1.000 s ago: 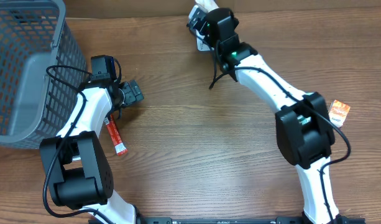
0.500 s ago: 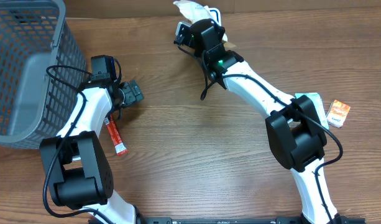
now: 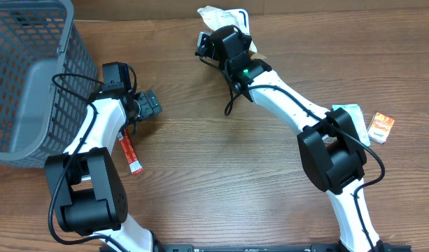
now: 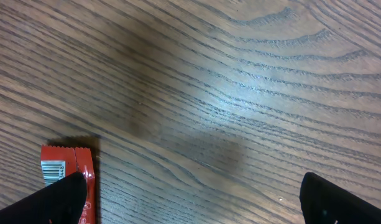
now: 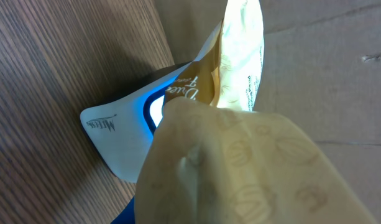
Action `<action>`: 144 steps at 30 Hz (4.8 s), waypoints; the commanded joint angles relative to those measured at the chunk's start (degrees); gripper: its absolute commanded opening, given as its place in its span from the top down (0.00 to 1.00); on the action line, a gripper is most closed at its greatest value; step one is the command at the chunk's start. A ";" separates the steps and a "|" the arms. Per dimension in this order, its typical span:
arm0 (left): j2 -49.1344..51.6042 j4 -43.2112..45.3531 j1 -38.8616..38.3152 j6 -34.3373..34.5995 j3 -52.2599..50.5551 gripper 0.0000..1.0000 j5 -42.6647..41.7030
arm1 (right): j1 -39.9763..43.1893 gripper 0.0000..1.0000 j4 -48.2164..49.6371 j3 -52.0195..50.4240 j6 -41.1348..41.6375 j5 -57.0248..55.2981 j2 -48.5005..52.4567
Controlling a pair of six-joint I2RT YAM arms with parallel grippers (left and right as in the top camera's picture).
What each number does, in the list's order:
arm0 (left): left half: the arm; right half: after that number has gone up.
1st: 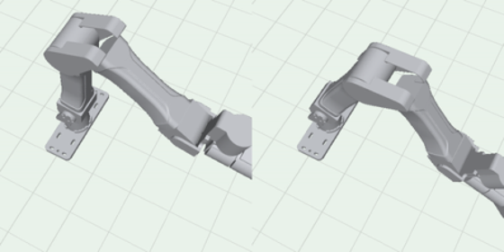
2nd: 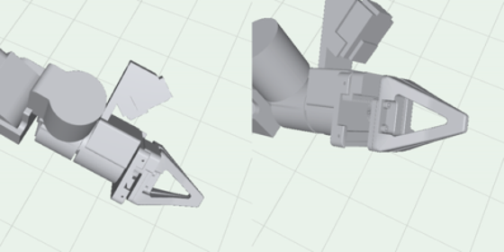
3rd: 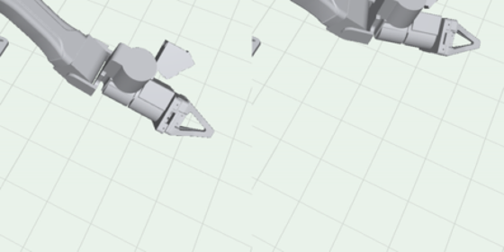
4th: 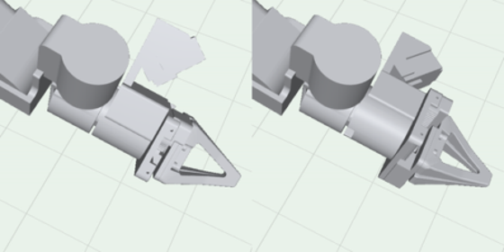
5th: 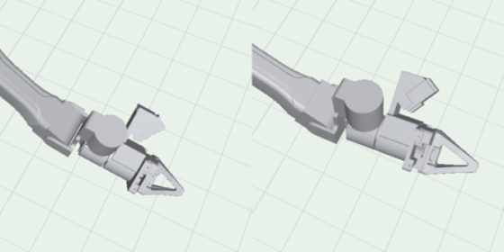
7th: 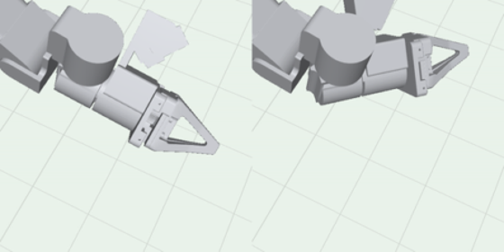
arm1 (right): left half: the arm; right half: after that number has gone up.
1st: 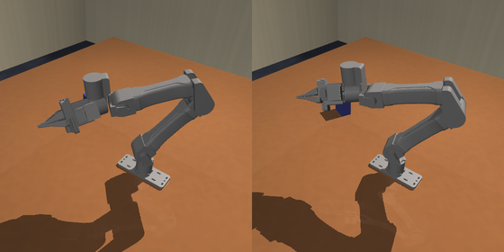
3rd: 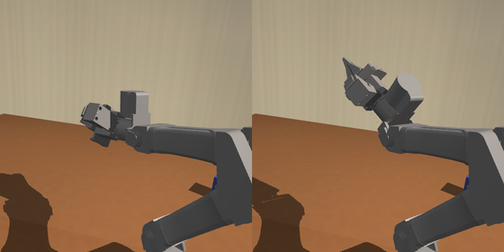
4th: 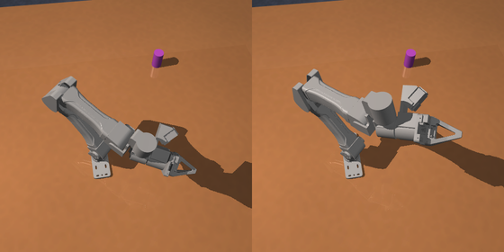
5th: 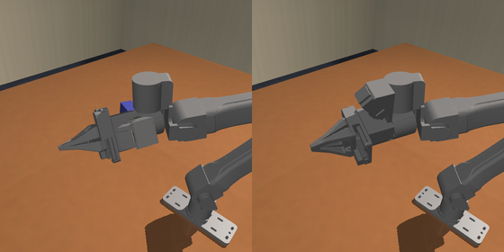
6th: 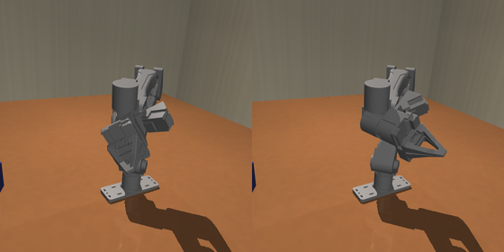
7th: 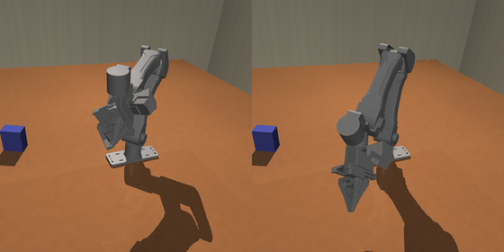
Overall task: Scan the item barcode
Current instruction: 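Hold the PanTree bag barcode against the white scanner with the right gripper, then carry the bag right and lower it beside the green-lidded jar, then open the right gripper, release the bag and lift away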
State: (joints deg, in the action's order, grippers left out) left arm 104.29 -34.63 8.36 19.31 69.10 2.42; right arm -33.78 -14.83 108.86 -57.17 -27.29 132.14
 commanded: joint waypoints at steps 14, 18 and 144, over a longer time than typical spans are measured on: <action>0.57 0.20 0.28 -0.90 1.20 0.00 0.59 | 0.42 0.96 0.35 1.38 6.62 -0.31 -0.02; 0.57 0.20 0.28 -0.90 1.18 0.00 0.59 | 0.42 0.96 0.61 1.38 6.64 -0.11 -0.02; 0.57 0.20 0.28 -0.90 1.18 0.01 0.59 | 9.40 0.59 -45.16 -18.80 80.15 29.46 -10.84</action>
State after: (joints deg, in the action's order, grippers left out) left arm 104.29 -34.63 8.36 19.31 69.14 2.42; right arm -25.12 -58.59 90.85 22.48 7.16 121.38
